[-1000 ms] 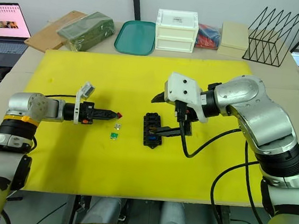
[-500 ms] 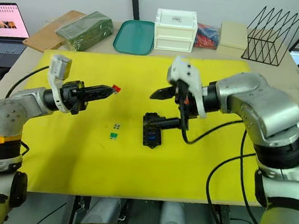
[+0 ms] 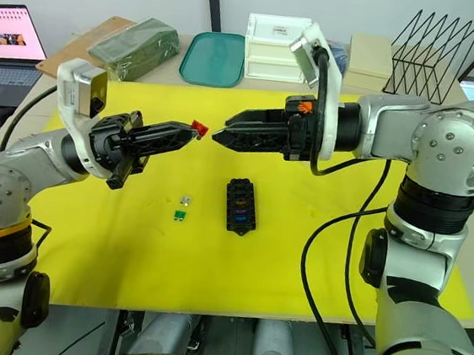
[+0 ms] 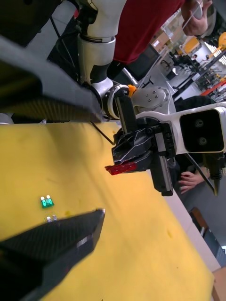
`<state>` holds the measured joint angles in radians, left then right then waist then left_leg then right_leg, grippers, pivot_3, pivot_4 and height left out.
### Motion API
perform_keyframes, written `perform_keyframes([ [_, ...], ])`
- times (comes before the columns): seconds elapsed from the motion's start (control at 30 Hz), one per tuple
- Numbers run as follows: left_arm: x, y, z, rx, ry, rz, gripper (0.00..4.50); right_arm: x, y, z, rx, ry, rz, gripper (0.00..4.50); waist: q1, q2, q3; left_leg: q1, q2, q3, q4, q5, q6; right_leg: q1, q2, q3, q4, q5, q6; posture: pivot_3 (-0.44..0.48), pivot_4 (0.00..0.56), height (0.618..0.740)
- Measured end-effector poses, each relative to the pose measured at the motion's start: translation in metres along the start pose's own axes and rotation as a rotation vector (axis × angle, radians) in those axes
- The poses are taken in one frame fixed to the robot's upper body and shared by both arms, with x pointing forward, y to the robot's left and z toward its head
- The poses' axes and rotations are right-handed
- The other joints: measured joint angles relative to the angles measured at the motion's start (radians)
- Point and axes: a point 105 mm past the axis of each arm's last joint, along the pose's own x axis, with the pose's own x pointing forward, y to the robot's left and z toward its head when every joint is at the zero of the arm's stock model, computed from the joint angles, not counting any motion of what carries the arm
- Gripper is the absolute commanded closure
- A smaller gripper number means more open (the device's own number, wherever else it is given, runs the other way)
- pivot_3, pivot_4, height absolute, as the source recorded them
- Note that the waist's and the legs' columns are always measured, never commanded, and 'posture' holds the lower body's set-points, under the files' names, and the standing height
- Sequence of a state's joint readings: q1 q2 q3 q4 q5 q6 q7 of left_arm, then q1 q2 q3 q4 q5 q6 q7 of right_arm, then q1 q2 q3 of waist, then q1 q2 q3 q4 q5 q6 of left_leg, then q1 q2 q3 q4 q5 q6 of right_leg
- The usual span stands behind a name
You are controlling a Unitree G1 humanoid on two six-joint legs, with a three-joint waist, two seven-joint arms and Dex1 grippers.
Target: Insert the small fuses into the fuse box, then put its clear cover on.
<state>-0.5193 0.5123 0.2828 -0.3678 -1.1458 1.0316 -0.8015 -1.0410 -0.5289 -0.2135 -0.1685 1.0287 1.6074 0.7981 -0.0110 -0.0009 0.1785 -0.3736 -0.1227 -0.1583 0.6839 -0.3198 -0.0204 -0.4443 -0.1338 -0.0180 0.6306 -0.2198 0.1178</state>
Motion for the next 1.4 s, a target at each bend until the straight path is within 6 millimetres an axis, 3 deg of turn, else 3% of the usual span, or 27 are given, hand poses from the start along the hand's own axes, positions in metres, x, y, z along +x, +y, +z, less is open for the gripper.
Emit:
perform_keyframes([
  [0.23,0.004,-0.002,-0.002,-0.012,0.004,-0.021,4.50,0.005,0.000,0.000,0.005,-0.003,-0.002,1.58,-0.001,0.000,0.000,0.000,0.000,0.000,0.000,0.000,0.000,0.000,0.000,0.000,0.000,0.000,0.000,0.000,0.150,0.740],
  [0.4,0.004,-0.002,-0.002,-0.005,0.006,-0.018,4.50,0.009,0.002,-0.001,0.006,-0.004,0.008,2.71,0.000,0.000,0.000,0.000,0.000,0.000,0.000,0.000,0.000,0.000,0.000,0.000,0.000,0.000,0.000,0.000,0.150,0.740],
  [0.7,0.004,-0.003,0.001,0.003,-0.004,-0.023,4.50,0.011,0.002,-0.002,0.007,0.002,0.008,2.71,-0.001,0.000,0.000,0.000,0.000,0.000,0.000,0.000,0.000,0.000,0.000,0.000,0.000,0.000,0.000,0.000,0.150,0.740],
  [0.77,0.003,-0.003,0.000,0.003,-0.006,-0.022,4.50,0.011,0.003,-0.002,0.007,0.004,0.013,3.03,-0.001,0.000,0.000,0.000,0.000,0.000,0.000,0.000,0.000,0.000,0.000,0.000,0.000,0.000,0.000,0.000,0.150,0.740],
  [0.9,0.003,-0.003,0.001,0.007,-0.013,-0.022,4.50,0.012,0.003,-0.002,0.006,0.004,0.010,4.22,-0.001,0.000,0.000,0.000,0.000,0.000,0.000,0.000,0.000,0.000,0.000,0.000,0.000,0.000,0.000,0.000,0.150,0.740],
  [1.4,0.003,-0.004,0.000,0.010,-0.009,-0.028,4.50,0.012,0.002,-0.002,0.007,0.006,0.003,4.22,-0.001,0.000,0.000,0.000,0.000,0.000,0.000,0.000,0.000,0.000,0.000,0.001,0.000,0.000,0.000,0.000,0.150,0.740],
])
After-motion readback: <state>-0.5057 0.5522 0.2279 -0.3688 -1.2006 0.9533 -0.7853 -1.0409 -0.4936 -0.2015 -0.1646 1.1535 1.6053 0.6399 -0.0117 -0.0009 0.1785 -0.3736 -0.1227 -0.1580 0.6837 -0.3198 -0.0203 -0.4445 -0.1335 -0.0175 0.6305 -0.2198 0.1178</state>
